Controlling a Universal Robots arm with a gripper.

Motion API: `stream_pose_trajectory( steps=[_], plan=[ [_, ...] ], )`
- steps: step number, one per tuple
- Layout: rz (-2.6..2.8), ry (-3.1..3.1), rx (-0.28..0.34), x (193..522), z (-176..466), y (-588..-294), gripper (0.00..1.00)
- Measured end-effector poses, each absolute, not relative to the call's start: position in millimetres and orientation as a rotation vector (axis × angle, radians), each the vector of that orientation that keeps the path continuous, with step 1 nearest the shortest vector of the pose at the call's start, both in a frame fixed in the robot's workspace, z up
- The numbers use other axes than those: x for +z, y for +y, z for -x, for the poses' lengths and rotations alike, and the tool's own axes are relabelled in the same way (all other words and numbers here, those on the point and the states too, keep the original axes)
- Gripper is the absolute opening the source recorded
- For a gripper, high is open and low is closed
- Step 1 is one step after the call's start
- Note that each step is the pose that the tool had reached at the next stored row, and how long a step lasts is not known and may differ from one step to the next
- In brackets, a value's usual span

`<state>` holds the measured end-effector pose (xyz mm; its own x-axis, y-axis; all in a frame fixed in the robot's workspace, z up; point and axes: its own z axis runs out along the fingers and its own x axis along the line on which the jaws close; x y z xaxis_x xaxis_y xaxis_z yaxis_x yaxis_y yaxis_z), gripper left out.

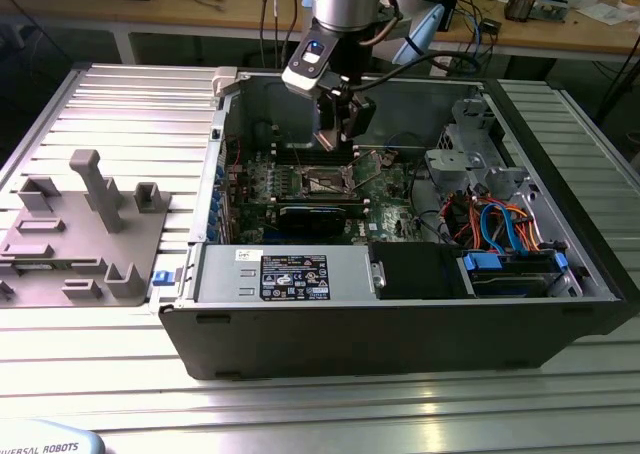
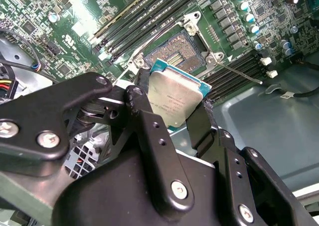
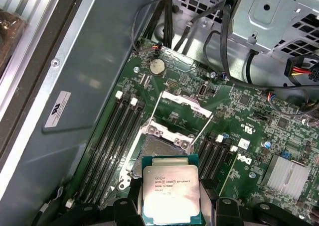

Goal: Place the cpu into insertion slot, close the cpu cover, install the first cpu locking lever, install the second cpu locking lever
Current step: 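Place the cpu into insertion slot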

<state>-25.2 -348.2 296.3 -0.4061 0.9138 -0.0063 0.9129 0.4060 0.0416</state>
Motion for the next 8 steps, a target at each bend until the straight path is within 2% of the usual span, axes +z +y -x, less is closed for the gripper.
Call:
stream_pose_trajectory(
  steps=[8],
  plan=[
    [-1.719,2.595,0.049,295.8,25.2,-348.2,0.54]
  ],
)
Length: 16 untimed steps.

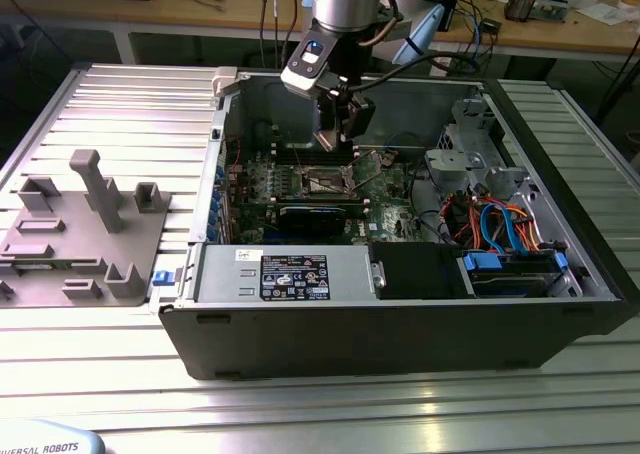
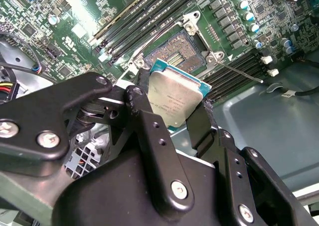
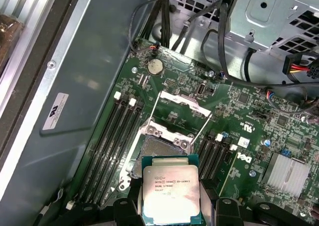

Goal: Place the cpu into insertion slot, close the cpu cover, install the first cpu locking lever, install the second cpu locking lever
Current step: 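Place the cpu into insertion slot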

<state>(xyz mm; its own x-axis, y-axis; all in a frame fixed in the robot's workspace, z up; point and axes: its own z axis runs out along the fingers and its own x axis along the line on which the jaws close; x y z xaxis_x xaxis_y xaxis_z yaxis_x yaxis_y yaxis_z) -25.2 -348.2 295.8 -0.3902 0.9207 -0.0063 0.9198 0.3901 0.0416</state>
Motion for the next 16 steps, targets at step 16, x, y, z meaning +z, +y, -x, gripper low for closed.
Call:
stream_pose_trajectory(
  steps=[16],
  plan=[
    [-1.758,2.568,0.048,294.9,25.2,-348.2,0.54]
  ],
)
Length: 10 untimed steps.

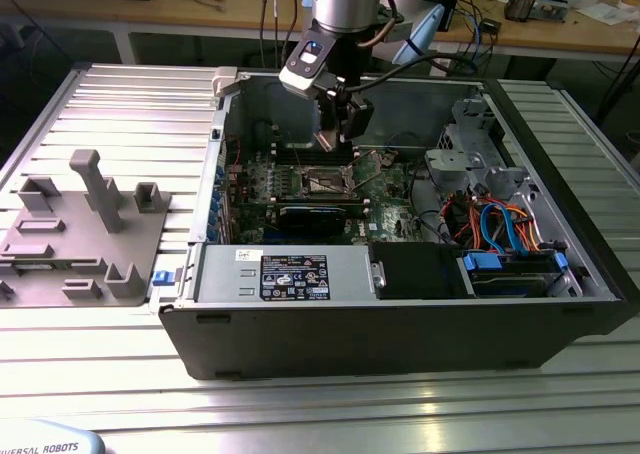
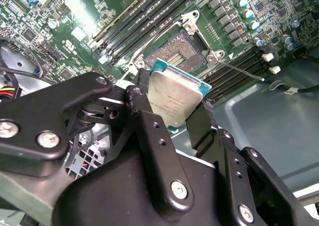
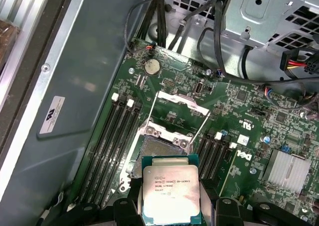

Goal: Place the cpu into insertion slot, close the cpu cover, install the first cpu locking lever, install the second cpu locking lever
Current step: 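Place the cpu into insertion slot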

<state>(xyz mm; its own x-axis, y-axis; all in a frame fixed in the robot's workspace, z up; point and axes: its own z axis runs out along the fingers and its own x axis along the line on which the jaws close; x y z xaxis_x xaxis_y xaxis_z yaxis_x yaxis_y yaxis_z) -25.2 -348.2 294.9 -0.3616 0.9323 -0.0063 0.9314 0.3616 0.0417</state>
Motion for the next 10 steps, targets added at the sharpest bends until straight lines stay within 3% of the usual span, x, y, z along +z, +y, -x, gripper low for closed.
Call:
stream_pose_trajectory(
  steps=[10],
  plan=[
    [-1.780,2.553,0.048,294.6,25.2,-348.2,0.54]
  ],
)
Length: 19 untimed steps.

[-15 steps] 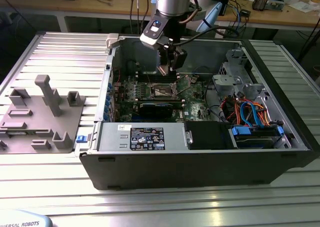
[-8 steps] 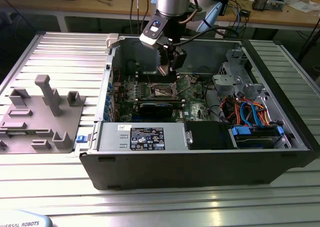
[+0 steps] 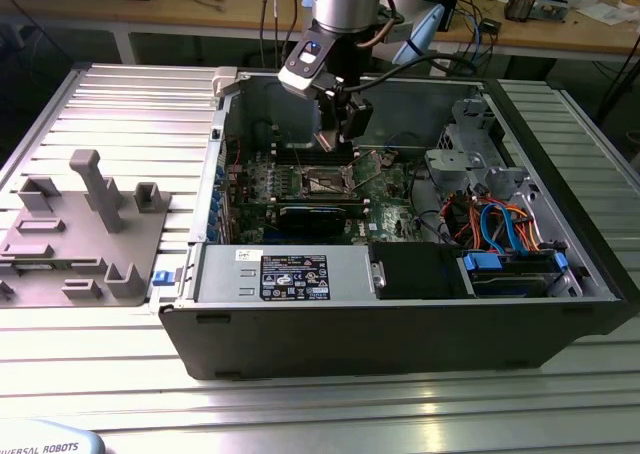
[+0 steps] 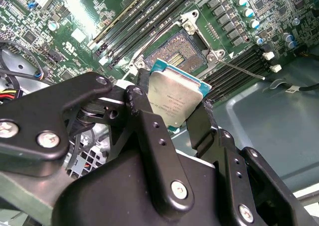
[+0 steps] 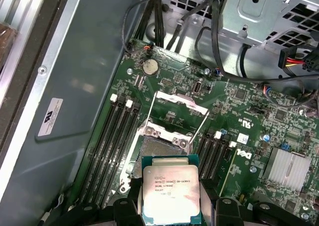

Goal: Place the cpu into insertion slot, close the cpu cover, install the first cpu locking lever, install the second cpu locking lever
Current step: 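Place the cpu into insertion slot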

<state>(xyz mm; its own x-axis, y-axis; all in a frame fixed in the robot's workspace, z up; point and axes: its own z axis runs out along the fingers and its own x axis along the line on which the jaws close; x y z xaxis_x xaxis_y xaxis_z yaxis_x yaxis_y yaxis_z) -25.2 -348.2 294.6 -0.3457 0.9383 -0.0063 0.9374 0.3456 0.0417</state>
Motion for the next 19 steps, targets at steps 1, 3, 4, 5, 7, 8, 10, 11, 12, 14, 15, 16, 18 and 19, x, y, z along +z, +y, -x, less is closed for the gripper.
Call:
stream_pose_trajectory(
  steps=[1,3,4,5,7,8,10,11,12,14,15,16,18,19],
  plan=[
    [-1.782,2.552,0.048,294.6,25.2,-348.2,0.54],
    [-1.788,2.547,0.047,294.5,25.2,-348.2,0.54],
    [-1.790,2.546,0.047,294.4,25.2,-348.2,0.54],
    [-1.793,2.543,0.047,294.4,25.2,-348.2,0.54],
    [-1.799,2.539,0.047,294.3,25.2,-348.2,0.54],
    [-1.801,2.538,0.047,294.3,25.2,-348.2,0.54],
    [-1.804,2.536,0.047,294.2,25.2,-348.2,0.54],
    [-1.806,2.534,0.047,294.2,25.2,-348.2,0.54],
    [-1.807,2.533,0.047,294.1,25.2,-348.2,0.54],
    [-1.811,2.530,0.047,294.1,25.2,-348.2,0.54],
    [-1.814,2.529,0.047,294.0,25.2,-348.2,0.54],
    [-1.815,2.528,0.047,294.0,25.2,-348.2,0.54],
    [-1.820,2.524,0.047,293.9,25.2,-348.2,0.54],
    [-1.822,2.523,0.047,293.9,25.2,-348.2,0.54]
  ],
)
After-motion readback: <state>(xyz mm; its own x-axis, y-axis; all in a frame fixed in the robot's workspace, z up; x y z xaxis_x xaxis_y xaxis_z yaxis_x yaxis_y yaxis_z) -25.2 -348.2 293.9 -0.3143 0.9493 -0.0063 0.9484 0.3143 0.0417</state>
